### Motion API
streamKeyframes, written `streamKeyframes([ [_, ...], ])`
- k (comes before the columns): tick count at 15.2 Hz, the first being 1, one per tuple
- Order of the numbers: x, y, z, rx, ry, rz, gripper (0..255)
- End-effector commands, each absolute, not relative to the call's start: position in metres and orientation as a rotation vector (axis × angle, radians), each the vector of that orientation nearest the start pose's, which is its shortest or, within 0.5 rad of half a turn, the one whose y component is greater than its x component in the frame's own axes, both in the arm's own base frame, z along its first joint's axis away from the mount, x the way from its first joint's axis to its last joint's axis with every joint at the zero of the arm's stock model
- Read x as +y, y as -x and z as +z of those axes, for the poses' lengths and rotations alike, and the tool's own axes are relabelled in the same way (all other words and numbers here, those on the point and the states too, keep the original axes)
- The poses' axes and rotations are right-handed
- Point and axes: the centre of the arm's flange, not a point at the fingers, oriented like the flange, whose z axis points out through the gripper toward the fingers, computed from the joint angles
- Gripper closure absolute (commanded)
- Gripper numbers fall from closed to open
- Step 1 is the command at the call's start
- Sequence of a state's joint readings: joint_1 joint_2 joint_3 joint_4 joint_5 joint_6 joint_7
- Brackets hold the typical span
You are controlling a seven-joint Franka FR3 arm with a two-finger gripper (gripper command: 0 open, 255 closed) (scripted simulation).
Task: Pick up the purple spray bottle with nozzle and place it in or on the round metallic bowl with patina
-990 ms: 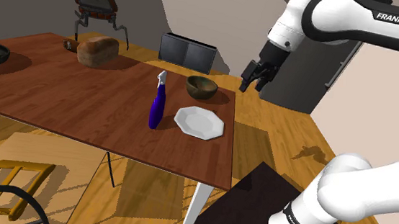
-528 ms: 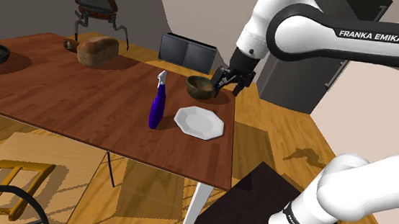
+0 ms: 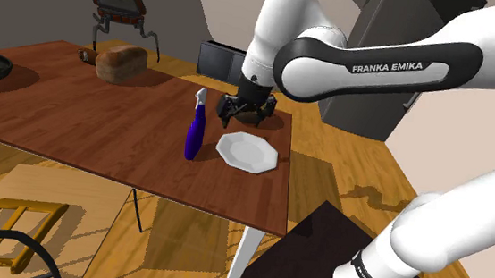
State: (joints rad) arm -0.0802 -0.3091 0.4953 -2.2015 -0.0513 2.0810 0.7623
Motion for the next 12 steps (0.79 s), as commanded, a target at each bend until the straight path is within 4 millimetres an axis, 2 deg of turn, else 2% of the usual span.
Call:
streamKeyframes([
  [1, 0.232, -0.454, 0.497, 0.589, 3.158, -0.397, 0],
  [10, 0.315, -0.536, 0.441, 0.830, 3.184, -0.506, 0],
  [12, 0.315, -0.538, 0.436, 0.833, 3.184, -0.507, 0],
])
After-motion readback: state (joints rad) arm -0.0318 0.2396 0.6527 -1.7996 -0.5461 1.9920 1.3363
